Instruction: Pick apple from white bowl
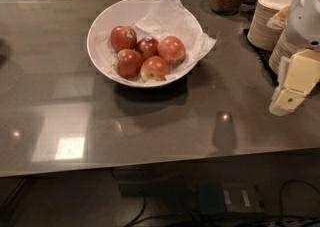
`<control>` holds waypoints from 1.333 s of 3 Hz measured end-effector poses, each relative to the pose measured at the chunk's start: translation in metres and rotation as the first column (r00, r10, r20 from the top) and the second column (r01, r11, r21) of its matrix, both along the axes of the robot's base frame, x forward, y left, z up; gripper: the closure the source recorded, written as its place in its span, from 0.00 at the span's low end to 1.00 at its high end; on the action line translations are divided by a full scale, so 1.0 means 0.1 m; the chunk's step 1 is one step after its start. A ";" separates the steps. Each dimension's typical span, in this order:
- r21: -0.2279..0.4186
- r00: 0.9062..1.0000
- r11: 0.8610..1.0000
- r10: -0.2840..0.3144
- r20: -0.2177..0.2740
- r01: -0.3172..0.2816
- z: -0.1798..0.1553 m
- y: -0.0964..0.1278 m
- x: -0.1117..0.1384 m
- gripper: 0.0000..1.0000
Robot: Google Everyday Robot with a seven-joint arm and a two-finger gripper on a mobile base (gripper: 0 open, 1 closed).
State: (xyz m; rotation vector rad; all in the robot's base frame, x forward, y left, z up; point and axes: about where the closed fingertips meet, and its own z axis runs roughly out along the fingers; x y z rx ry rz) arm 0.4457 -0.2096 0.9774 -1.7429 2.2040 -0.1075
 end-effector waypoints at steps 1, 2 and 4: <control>0.004 0.996 0.997 0.079 0.039 -0.080 0.04 0.22 0.26 0.00; 0.027 0.987 0.990 0.133 0.088 -0.136 0.12 0.36 0.45 0.00; 0.047 0.989 0.993 0.107 0.107 -0.112 0.10 0.35 0.50 0.00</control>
Offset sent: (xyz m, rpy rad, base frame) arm 0.0677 0.0518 0.0223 0.0811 -0.1399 0.2035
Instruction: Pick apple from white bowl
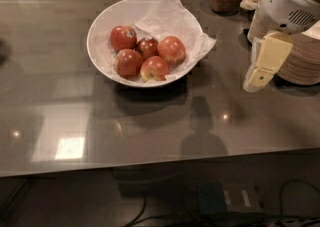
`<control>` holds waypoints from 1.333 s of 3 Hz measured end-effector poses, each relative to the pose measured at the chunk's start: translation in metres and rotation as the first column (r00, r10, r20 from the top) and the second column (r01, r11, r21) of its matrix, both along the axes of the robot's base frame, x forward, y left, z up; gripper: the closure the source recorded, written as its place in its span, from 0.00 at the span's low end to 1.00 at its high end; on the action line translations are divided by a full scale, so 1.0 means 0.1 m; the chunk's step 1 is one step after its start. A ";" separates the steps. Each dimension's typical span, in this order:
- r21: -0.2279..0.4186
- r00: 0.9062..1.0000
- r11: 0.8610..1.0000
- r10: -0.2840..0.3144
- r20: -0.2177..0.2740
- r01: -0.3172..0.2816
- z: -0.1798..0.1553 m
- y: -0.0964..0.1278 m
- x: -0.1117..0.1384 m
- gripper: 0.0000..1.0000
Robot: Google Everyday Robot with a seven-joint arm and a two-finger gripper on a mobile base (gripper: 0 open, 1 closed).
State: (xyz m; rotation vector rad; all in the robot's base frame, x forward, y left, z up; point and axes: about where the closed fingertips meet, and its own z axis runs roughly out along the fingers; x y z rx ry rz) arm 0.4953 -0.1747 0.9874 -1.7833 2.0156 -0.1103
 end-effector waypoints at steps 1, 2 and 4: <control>0.039 0.999 0.999 0.025 0.027 -0.026 -0.04 0.10 0.27 0.00; 0.061 0.995 0.994 0.086 0.055 -0.089 -0.03 0.28 0.58 0.00; 0.064 0.970 0.971 0.222 0.099 -0.229 -0.01 0.69 0.93 0.00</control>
Offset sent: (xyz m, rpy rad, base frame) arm 0.0984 0.0491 0.0024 0.0979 -0.0888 0.1601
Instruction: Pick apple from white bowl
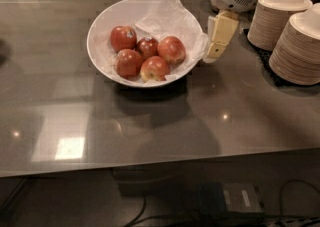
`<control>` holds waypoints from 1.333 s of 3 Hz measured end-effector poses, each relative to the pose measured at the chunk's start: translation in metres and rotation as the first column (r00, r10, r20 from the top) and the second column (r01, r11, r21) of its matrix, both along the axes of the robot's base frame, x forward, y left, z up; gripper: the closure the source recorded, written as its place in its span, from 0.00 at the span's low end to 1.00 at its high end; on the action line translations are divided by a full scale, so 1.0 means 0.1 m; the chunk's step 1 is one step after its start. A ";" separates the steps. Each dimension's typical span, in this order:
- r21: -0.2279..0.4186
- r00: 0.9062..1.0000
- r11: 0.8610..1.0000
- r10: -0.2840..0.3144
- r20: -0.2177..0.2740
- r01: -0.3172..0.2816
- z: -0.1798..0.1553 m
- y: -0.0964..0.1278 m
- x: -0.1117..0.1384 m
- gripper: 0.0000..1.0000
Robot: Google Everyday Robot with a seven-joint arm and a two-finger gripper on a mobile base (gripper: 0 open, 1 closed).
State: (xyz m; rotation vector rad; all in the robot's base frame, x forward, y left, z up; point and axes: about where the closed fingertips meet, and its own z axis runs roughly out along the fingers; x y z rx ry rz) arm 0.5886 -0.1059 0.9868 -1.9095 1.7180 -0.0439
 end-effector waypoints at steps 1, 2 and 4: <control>0.000 0.998 0.998 0.058 0.014 -0.058 -0.12 0.08 0.15 0.06; 0.010 0.995 0.995 0.096 0.027 -0.096 -0.16 0.14 0.25 0.17; 0.024 0.988 0.988 0.151 0.035 -0.152 -0.17 0.30 0.35 0.40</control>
Offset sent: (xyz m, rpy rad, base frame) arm 0.0370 0.0172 -0.0180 0.0231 -0.0452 0.1337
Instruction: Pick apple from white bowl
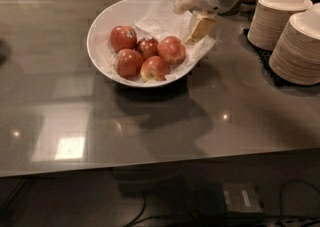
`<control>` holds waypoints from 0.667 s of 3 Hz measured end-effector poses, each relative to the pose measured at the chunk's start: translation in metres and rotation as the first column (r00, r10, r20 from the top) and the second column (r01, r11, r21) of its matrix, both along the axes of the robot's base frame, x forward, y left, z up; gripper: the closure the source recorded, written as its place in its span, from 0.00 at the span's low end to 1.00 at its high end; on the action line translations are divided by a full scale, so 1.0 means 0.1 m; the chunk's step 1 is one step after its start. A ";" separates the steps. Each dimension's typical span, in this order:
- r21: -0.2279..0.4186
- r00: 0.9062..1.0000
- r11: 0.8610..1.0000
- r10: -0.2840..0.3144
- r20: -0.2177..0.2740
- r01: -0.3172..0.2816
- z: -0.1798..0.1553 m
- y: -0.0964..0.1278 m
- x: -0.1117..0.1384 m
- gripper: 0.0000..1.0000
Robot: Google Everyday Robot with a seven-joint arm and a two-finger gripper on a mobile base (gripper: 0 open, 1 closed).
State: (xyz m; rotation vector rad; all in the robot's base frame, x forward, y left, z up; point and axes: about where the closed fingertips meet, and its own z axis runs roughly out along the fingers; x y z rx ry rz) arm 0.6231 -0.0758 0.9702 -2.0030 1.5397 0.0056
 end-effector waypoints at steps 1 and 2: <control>0.000 1.000 1.000 0.026 -0.006 -0.026 -0.02 0.09 0.00 0.42; -0.002 0.999 0.999 0.037 -0.021 -0.037 -0.10 0.14 0.01 0.41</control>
Offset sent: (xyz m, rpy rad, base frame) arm 0.0019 0.0193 -0.0245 -0.0067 0.0500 0.0575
